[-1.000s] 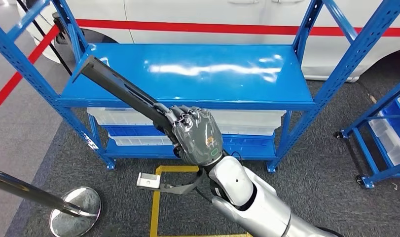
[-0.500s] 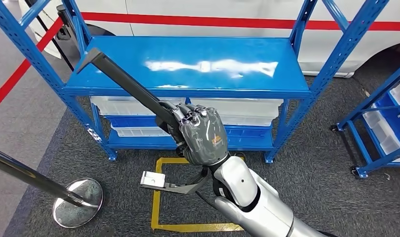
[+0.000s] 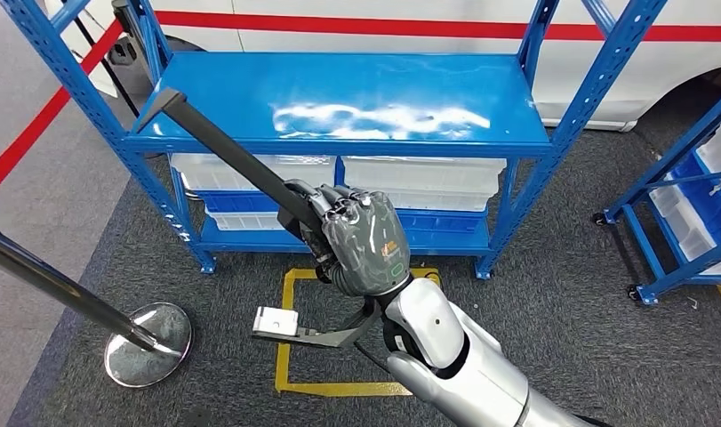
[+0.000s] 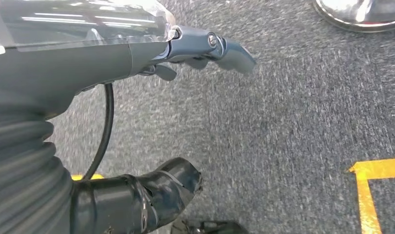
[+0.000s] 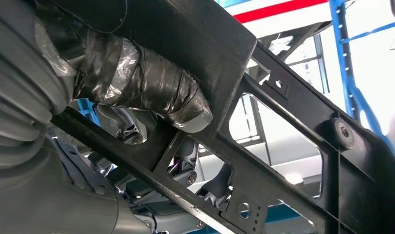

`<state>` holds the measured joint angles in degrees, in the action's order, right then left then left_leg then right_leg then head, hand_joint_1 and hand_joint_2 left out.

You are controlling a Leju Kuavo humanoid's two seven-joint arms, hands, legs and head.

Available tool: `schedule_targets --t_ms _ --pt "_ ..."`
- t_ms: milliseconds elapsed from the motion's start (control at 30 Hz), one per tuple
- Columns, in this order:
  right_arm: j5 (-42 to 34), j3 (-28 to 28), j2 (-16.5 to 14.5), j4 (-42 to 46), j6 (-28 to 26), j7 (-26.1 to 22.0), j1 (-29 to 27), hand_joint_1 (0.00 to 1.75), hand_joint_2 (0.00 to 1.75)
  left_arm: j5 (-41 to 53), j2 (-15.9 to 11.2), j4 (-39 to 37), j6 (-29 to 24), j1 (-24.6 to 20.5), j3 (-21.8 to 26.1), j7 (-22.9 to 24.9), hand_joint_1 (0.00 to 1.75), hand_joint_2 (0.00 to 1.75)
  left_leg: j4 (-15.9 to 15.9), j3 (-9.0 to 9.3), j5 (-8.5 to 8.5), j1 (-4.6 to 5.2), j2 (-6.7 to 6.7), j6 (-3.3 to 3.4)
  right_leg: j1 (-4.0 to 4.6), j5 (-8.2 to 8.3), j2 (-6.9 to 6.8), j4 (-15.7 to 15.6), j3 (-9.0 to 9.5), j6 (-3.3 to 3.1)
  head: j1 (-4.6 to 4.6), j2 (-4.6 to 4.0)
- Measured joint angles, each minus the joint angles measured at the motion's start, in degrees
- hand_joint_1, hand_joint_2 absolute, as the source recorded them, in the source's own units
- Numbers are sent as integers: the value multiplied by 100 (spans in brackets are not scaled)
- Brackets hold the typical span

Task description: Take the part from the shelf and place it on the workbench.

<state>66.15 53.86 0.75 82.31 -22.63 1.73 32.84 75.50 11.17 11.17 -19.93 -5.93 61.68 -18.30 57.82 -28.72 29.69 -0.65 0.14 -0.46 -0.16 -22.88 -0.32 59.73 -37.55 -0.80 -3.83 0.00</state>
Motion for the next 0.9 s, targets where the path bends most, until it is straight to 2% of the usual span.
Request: schedule_targets --t_ms 67,100,167,233,267,300,333,400,433,467,567,633,667,733,767,800,833,900 --pt "-33 -3 2 0 1 -4 0 175 175 -1 3 0 4 8 0 -4 0 175 -32 -47 -60 -13 14 75 0 38 7 4 -17 70 -1 0" --pt "-42 -7 6 0 1 -4 0 175 175 -1 6 0 5 9 1 -5 0 175 -45 -64 -102 -24 27 120 -3 -20 14 69 -56 97 -4 0" --pt "-65 -13 19 -1 0 -4 -5 175 175 -1 8 0 6 6 2 -5 0 175 -61 -116 -184 -39 55 198 -18 -362 27 535 -256 137 -6 0" --pt "-97 -14 39 -3 -1 -5 -23 175 175 0 5 0 6 11 4 -4 0 175 -47 -194 -236 -29 63 230 -27 -762 28 1266 -526 164 -8 0" --pt "-114 -14 51 -5 -3 -5 -38 175 175 0 4 0 2 15 5 0 0 175 -33 -228 -250 -24 65 232 -29 -840 27 1491 -586 169 -8 -1" --pt "-132 -18 66 -8 -5 -5 -53 175 175 -1 6 0 -17 19 7 14 0 175 -14 -256 -259 -22 67 230 -28 -817 27 1522 -548 166 -8 -1" --pt "-150 -25 79 -9 -9 -4 -68 175 175 -3 11 0 -51 23 10 37 0 175 8 -275 -262 -20 68 227 -26 -695 25 1319 -394 151 -8 -2" --pt "-182 -45 102 -9 -14 1 -85 175 175 -10 33 0 -141 25 17 95 0 175 47 -296 -255 -7 70 208 -5 -421 0 566 70 94 -8 -1" --pt "-192 -53 110 -8 -19 4 -88 175 175 -18 44 0 -175 26 20 113 0 175 64 -310 -253 4 72 188 13 -347 -14 259 233 62 -7 -1" --pt "-203 -61 120 -6 -29 5 -94 175 175 -24 57 0 -195 27 22 118 0 175 73 -324 -257 12 77 161 30 -329 -24 85 311 35 -7 0" --pt "-259 -114 162 -4 -117 4 -170 175 175 -29 83 0 -143 30 25 71 0 175 70 -350 -265 19 91 74 29 -308 -10 -6 303 -32 -5 0" --pt "-294 -165 179 -4 -220 15 -239 175 175 -32 68 0 -50 32 26 36 0 175 256 -436 -104 13 68 23 -12 -260 -3 -65 310 -109 -4 -1" --pt "-307 -186 184 -4 -284 21 -275 175 175 -35 57 0 -17 33 26 28 0 175 514 -551 63 2 52 2 -27 -240 0 -85 309 -141 -2 -1" --pt "-325 -228 201 -5 -416 24 -377 175 175 -45 47 0 7 38 26 26 0 175 1229 -865 405 -14 41 -37 -24 -224 17 -86 283 -166 1 -1" --pt "-335 -255 218 -6 -475 20 -454 175 175 -52 42 0 8 42 26 28 0 175 1500 -983 480 -23 40 -55 -23 -222 26 -79 275 -167 1 -1" --pt "-347 -292 238 -7 -536 14 -543 175 175 -64 34 0 7 49 26 30 0 175 1577 -1014 443 -32 41 -68 -24 -222 38 -69 270 -165 1 -2" --pt "-360 -337 260 -6 -593 5 -634 175 175 -74 26 0 5 55 26 31 0 175 1431 -940 302 -44 39 -76 -28 -224 53 -55 267 -160 1 -1" --pt "-391 -449 298 -1 -709 -18 -795 175 175 -90 13 0 1 63 27 31 0 175 722 -594 -68 -68 5 -80 -34 -237 86 -14 257 -130 0 -1"
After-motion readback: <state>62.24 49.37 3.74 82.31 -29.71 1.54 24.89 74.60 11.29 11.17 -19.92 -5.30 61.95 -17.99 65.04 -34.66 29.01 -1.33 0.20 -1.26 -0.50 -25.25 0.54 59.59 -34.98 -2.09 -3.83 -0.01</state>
